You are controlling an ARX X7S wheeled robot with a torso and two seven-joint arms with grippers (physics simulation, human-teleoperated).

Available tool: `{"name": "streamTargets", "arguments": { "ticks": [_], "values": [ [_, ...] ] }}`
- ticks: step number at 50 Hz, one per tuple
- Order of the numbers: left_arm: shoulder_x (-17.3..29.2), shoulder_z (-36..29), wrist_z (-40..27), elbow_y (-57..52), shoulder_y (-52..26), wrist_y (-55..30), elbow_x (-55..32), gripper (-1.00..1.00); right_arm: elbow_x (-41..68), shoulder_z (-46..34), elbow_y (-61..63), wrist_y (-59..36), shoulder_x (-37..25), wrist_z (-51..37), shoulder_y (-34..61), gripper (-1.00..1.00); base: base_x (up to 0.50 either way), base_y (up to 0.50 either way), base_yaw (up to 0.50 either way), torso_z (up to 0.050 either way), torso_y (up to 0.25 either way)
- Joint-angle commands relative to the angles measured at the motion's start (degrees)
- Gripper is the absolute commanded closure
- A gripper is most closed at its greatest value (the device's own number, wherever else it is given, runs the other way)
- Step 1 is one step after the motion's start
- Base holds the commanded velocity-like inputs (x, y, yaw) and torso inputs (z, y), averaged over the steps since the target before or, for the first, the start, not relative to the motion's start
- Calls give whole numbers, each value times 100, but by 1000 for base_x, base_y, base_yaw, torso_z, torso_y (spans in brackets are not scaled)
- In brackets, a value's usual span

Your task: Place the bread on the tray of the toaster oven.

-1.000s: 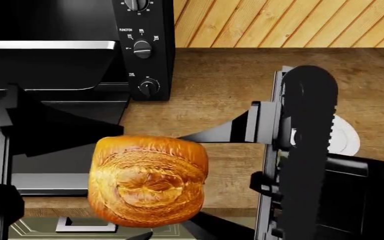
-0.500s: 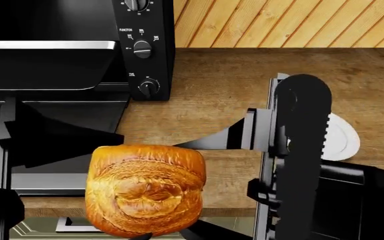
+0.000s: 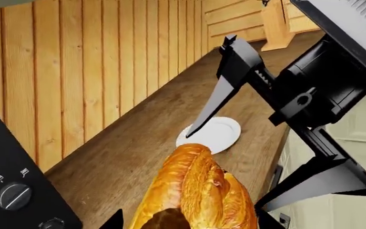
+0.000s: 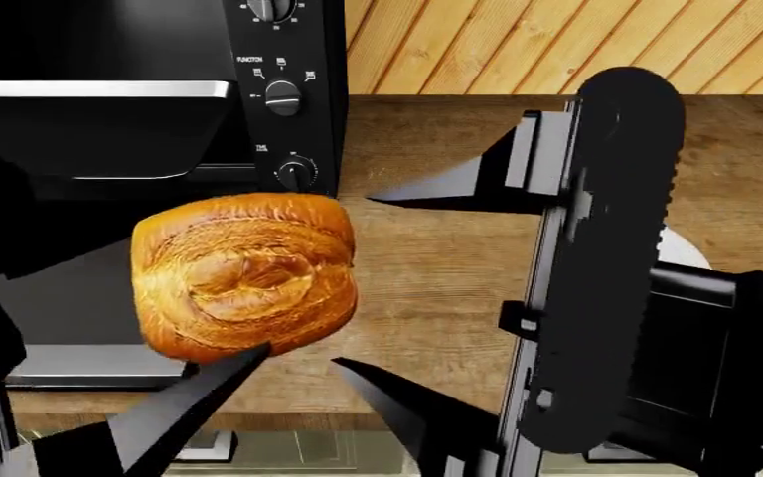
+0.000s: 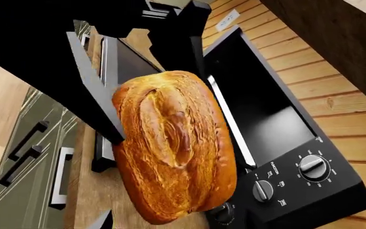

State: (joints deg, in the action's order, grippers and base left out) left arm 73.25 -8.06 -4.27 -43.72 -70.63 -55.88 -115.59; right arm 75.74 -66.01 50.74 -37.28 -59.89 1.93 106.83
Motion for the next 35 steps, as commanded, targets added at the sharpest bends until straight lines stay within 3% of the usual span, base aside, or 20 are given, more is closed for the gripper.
{"name": "streamTargets", "arguments": {
  "ticks": [1, 14, 18, 24, 35],
  "values": [
    [-90, -234, -1005, 351, -129, -50, 537, 100, -231, 5, -24, 25, -68, -108, -111, -100, 0, 0, 0, 0, 0],
    [-163, -776, -1888, 690, -728, -404, 174, 100, -382, 44, 36, 24, -112, -187, -120, -100, 0, 0, 0, 1, 0],
    [-134, -793, -2327, 938, -812, -33, -397, 100, -372, 92, 38, 45, -118, -236, -90, -100, 0, 0, -1, 0, 3],
    [-299, -1199, -2988, 1079, -1665, -392, -858, 100, -205, 201, 69, -8, -165, -250, 89, -100, 0, 0, 0, 0, 0],
    [-532, -1639, -3644, 1206, -2101, -553, -1101, 100, -224, 235, 97, 24, -214, -291, 57, -100, 0, 0, 0, 0, 1]
  ]
}}
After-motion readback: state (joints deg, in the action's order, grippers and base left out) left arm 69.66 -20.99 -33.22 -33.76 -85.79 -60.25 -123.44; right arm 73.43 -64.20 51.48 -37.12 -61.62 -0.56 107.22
